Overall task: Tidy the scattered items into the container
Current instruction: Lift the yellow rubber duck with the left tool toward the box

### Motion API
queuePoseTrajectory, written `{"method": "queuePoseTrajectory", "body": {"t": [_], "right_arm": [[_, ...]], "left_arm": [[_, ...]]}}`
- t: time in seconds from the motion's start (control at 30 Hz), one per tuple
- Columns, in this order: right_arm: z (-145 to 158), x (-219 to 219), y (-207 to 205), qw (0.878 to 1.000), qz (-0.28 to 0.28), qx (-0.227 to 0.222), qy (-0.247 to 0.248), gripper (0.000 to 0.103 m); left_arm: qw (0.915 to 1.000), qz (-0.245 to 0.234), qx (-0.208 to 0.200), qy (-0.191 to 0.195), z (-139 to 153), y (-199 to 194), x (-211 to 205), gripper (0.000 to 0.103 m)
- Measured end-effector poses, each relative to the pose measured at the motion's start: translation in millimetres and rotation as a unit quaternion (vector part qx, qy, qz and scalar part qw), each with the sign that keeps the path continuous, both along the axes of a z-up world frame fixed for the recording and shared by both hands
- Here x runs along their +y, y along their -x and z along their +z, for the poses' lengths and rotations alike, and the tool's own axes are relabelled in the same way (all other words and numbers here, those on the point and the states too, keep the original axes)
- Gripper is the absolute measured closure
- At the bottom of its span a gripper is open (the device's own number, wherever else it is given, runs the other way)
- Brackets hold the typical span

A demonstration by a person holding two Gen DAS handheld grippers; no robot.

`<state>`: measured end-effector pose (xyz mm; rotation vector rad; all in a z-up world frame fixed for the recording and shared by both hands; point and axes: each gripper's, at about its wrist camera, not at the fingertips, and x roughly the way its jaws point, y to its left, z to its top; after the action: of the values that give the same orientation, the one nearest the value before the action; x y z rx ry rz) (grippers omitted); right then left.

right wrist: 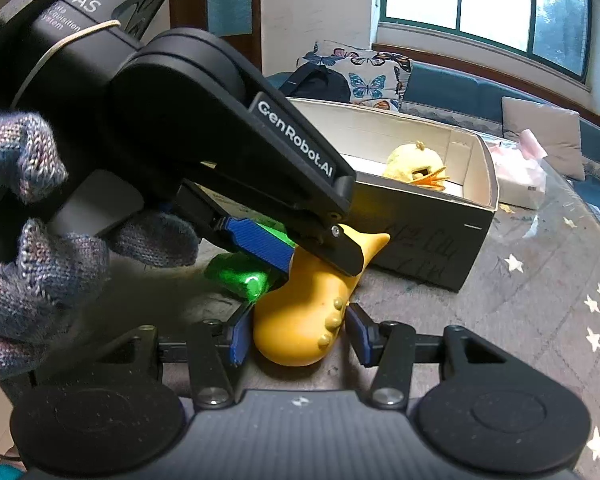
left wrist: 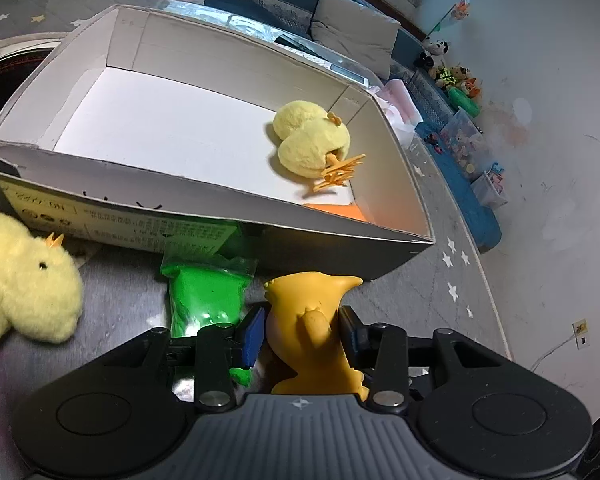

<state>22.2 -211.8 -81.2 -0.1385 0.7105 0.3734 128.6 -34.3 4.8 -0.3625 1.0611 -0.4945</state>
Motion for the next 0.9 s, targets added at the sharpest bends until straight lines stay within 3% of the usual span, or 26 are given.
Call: {"method": "queuePoseTrajectory", "body": {"t": [0.23, 0.47, 0.7, 0.9], "right_arm": [[26, -3, 9, 1.000, 0.010, -0.023, 0.005, 0.053], [59, -2, -2, 0.998, 0.019, -0.062, 0.012, 0.053], [81, 1, -39, 0.996, 0.028, -0.087, 0.010, 0.053], [81, 5, -88, 0.996, 0.038, -0.086, 0.007, 0.053]], "left_arm": [[0.9995, 0.004, -0.030, 0.006, 34, 8, -2, 0.060], [0.9979, 0.017, -0.060, 0.017, 69, -8, 0, 0.060], [0.9964, 0.037, -0.072, 0.023, 93, -47, 4, 0.060], [0.9962, 0.059, -0.058, 0.027, 87, -94, 12, 0.060]]}}
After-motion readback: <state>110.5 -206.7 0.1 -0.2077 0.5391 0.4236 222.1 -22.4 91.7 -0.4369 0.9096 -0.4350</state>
